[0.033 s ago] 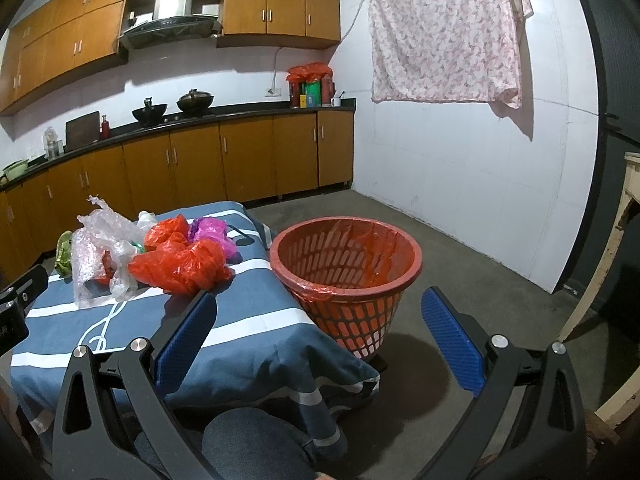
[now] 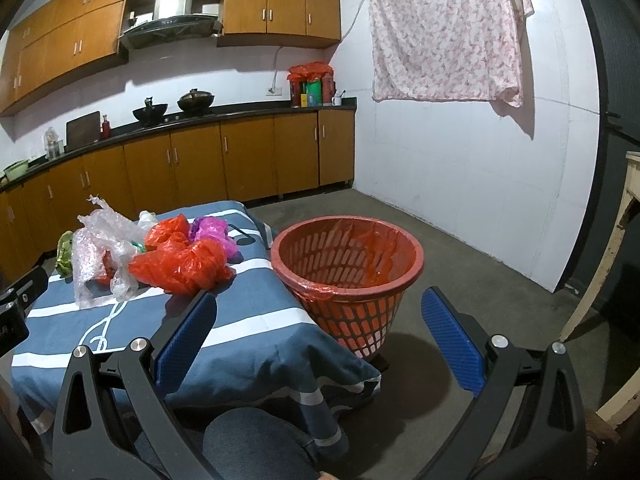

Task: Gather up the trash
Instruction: 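Grasp the clear bubble wrap with the left tool while the right tool grasps a red bag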

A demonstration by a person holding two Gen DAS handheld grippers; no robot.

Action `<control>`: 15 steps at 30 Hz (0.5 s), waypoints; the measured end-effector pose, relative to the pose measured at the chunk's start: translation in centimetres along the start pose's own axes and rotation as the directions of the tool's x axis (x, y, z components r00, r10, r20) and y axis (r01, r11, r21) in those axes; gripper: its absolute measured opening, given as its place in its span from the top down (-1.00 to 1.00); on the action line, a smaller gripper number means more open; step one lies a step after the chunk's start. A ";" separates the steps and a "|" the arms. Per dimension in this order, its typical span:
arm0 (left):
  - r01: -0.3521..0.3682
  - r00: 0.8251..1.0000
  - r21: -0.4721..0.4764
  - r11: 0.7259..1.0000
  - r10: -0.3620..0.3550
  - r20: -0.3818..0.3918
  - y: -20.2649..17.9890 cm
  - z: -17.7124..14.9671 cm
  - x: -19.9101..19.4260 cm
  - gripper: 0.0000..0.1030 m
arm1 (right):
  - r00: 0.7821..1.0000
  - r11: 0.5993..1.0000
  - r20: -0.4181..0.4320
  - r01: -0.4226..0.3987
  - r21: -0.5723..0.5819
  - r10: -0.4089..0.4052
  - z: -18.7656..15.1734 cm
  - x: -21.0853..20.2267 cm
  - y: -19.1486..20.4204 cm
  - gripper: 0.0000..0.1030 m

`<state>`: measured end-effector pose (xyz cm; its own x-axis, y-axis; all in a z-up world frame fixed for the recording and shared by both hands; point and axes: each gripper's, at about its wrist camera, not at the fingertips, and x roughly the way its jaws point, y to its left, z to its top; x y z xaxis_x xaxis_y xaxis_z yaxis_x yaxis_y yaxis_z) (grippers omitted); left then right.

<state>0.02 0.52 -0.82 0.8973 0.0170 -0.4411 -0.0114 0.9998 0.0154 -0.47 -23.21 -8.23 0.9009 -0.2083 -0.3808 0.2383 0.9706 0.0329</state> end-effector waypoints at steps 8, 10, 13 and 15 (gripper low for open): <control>-0.068 0.997 -0.062 0.996 0.065 -0.051 3.1 -0.4 1.5 -0.93 | 0.994 0.996 -0.050 -0.094 -0.002 0.094 1.1 3.4 2.0 -0.90; -0.098 0.993 -0.079 0.992 0.093 -0.066 4.2 -0.5 2.2 -0.93 | 0.991 0.993 -0.065 -0.120 -0.003 0.119 1.6 4.6 3.0 -0.83; -0.156 0.985 -0.093 0.983 0.148 -0.085 6.2 -0.5 3.8 -0.93 | 0.983 0.987 -0.095 -0.158 0.002 0.158 2.4 7.0 4.8 -0.78; -0.188 0.979 -0.100 0.977 0.178 -0.097 7.4 -0.5 4.7 -0.93 | 0.978 0.984 -0.107 -0.177 0.004 0.177 3.0 8.4 5.9 -0.77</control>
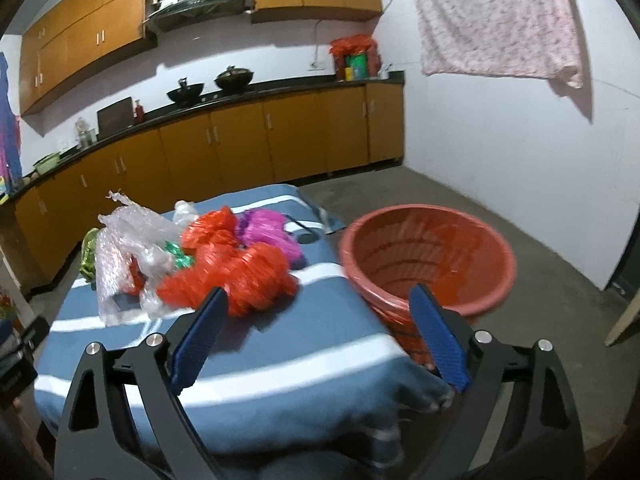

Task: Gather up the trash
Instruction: 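Grasp the clear bubble wrap with the left tool while the right tool grasps a red bag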

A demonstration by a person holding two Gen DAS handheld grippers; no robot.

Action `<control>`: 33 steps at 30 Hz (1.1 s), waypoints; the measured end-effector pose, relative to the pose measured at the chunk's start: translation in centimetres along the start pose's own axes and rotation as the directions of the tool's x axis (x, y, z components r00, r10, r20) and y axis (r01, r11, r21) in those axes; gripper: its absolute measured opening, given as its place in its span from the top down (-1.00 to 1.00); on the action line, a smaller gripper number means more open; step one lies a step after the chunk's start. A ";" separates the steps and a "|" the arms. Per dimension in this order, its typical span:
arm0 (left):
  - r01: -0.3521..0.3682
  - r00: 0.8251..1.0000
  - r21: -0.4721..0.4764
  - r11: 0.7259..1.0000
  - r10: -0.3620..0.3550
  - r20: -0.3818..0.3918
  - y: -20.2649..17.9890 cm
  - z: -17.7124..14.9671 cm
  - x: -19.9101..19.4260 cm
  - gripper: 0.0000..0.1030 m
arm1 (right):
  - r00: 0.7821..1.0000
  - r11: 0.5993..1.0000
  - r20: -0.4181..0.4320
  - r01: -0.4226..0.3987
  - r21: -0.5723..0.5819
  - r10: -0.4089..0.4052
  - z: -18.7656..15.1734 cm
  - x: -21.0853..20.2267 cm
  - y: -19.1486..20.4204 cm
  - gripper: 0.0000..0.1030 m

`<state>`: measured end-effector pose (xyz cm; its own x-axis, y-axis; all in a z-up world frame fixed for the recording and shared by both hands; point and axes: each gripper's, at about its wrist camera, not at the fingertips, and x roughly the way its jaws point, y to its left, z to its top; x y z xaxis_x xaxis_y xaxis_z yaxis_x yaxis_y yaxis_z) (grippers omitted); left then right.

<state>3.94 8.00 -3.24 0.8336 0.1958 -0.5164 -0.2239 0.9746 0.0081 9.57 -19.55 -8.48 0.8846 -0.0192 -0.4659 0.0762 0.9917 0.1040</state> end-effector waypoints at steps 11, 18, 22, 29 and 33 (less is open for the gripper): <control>-0.017 0.999 -0.083 0.996 0.013 -0.051 3.3 3.0 7.8 -0.93 | 0.988 0.998 -0.145 -0.043 0.049 0.049 2.3 10.7 4.0 -0.77; -0.010 0.994 -0.089 0.996 0.000 -0.110 2.7 4.2 12.7 -0.93 | 0.971 0.999 -0.234 -0.041 0.013 0.043 1.8 14.7 5.4 -0.77; 0.004 0.989 -0.088 0.996 -0.017 -0.150 2.2 4.1 14.6 -0.93 | 0.951 0.997 -0.302 -0.074 -0.015 0.066 0.4 15.8 5.6 -0.45; 0.024 0.974 -0.067 0.997 -0.039 -0.224 2.0 3.1 17.4 -0.76 | 0.942 0.991 -0.316 -0.132 -0.031 0.115 -0.8 15.7 5.5 -0.02; 0.072 0.960 -0.075 0.995 -0.090 -0.267 2.0 2.5 18.4 -0.04 | 0.941 0.990 -0.315 -0.137 -0.030 0.120 -0.8 15.6 5.4 -0.01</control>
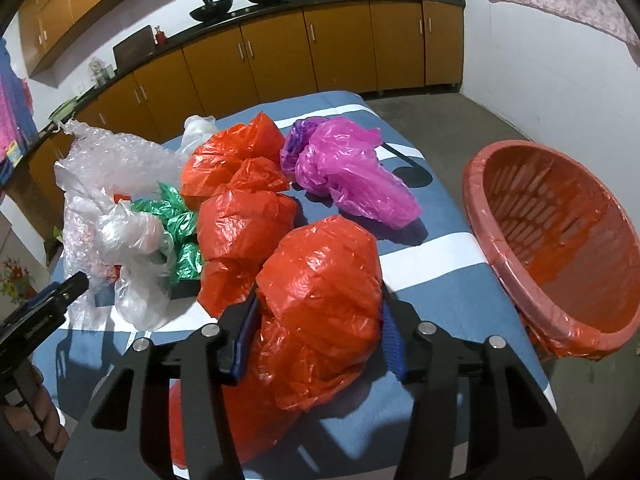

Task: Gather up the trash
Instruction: 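Grasp the clear bubble wrap with the left tool while the right tool grasps a red bag, then carry the bubble wrap and red bag to the orange basket and release both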

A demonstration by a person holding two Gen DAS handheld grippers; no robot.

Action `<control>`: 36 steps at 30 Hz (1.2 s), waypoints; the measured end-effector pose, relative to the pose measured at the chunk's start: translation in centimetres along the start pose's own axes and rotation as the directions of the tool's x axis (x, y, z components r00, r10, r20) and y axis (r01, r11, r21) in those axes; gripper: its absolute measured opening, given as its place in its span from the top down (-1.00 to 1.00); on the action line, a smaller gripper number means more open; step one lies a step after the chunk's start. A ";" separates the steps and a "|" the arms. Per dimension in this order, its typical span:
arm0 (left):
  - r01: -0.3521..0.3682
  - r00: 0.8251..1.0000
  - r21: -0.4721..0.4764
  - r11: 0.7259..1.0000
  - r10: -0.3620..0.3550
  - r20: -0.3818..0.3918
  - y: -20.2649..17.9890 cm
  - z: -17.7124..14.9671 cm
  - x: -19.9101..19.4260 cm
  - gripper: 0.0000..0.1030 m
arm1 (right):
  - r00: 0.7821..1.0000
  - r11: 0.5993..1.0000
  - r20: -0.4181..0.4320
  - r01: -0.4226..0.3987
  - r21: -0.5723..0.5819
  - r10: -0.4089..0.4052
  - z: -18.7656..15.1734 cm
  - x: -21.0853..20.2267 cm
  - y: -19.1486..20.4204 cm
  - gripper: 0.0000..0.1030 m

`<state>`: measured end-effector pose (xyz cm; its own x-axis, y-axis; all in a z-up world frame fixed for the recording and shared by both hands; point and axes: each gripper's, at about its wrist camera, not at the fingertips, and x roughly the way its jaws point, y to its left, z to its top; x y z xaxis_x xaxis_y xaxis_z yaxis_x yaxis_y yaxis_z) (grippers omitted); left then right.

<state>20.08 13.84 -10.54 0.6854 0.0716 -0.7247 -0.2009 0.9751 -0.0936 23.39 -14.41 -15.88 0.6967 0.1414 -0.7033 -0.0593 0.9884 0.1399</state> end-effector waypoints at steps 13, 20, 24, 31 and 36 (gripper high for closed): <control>0.038 0.994 0.040 0.998 -0.042 0.099 0.3 -1.7 -4.7 0.75 | 0.999 1.000 0.040 -0.019 -0.014 0.019 -0.6 -2.6 -0.2 0.09; 0.033 0.982 0.079 0.996 -0.047 0.184 -0.2 -2.0 -9.2 0.75 | 0.996 1.000 0.089 -0.025 -0.016 0.027 -0.5 -5.0 -0.6 0.10; 0.051 0.972 0.107 0.993 -0.074 0.223 -1.3 -1.7 -11.6 0.75 | 0.991 1.000 0.132 -0.024 -0.020 0.026 -0.2 -6.6 -0.9 0.10; 0.118 0.954 0.171 0.978 -0.159 0.254 -4.7 -1.1 -14.6 0.75 | 0.977 1.000 0.215 0.013 -0.022 -0.008 0.2 -9.6 -2.6 0.10; 0.193 0.939 0.231 0.954 -0.247 0.238 -8.5 -1.1 -15.3 0.75 | 0.964 0.997 0.257 0.072 0.012 -0.072 0.3 -11.2 -5.4 0.10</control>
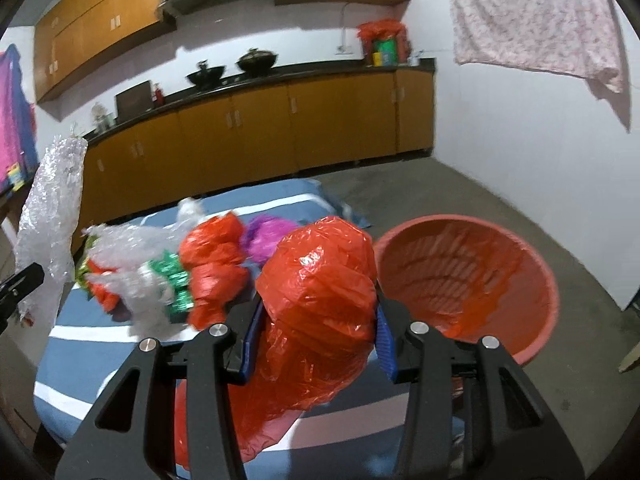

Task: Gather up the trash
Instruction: 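Carry the bubble wrap and red bag to the orange basket and release both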

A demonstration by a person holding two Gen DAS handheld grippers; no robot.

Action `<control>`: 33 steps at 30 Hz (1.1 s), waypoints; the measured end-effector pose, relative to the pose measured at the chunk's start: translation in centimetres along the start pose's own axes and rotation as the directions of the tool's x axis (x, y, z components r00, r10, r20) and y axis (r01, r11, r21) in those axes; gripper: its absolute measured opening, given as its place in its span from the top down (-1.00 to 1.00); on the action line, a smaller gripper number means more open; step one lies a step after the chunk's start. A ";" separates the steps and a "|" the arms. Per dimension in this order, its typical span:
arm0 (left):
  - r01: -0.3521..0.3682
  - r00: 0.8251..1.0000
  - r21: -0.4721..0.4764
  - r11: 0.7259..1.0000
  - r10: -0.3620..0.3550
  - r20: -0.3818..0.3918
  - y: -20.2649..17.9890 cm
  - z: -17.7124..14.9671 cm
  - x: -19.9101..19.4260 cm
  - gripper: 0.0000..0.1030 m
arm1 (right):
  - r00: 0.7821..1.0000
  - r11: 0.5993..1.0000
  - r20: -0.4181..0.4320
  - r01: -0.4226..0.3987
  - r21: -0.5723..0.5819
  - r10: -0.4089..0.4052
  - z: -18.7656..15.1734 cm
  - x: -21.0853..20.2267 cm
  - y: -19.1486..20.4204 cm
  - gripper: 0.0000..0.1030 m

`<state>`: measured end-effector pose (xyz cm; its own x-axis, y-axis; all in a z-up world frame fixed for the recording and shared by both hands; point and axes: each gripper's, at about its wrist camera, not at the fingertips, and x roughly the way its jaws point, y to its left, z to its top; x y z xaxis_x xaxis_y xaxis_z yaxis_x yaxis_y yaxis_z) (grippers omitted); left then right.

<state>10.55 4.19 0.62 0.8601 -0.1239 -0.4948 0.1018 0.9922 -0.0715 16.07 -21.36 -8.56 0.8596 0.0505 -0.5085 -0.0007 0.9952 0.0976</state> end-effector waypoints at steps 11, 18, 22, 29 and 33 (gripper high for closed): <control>0.183 0.983 0.058 0.981 -0.181 -0.040 -8.4 0.4 3.8 0.75 | 0.984 0.982 0.032 0.172 0.072 -0.175 0.8 -0.6 -7.4 0.10; 0.278 0.960 0.098 0.956 -0.272 -0.073 -13.3 0.9 7.0 0.75 | 0.972 0.966 0.028 0.229 0.117 -0.234 1.4 0.8 -10.8 0.10; 0.328 0.942 0.123 0.937 -0.316 -0.112 -16.1 0.5 9.2 0.75 | 0.967 0.960 0.018 0.250 0.127 -0.254 1.2 1.7 -12.2 0.10; 0.386 0.916 0.146 0.911 -0.361 -0.174 -19.2 -0.6 12.2 0.75 | 0.963 0.953 0.007 0.264 0.150 -0.268 1.5 3.1 -14.4 0.10; 0.405 0.906 0.161 0.900 -0.372 -0.203 -20.5 -1.0 13.8 0.75 | 0.961 0.949 -0.003 0.275 0.157 -0.278 1.6 4.1 -15.5 0.10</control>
<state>19.83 -17.91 -5.60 0.6400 -0.4833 -0.5973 0.5208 0.8444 -0.1253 20.41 -36.69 -10.75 0.8242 -0.2274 -0.5186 0.3157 0.9448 0.0874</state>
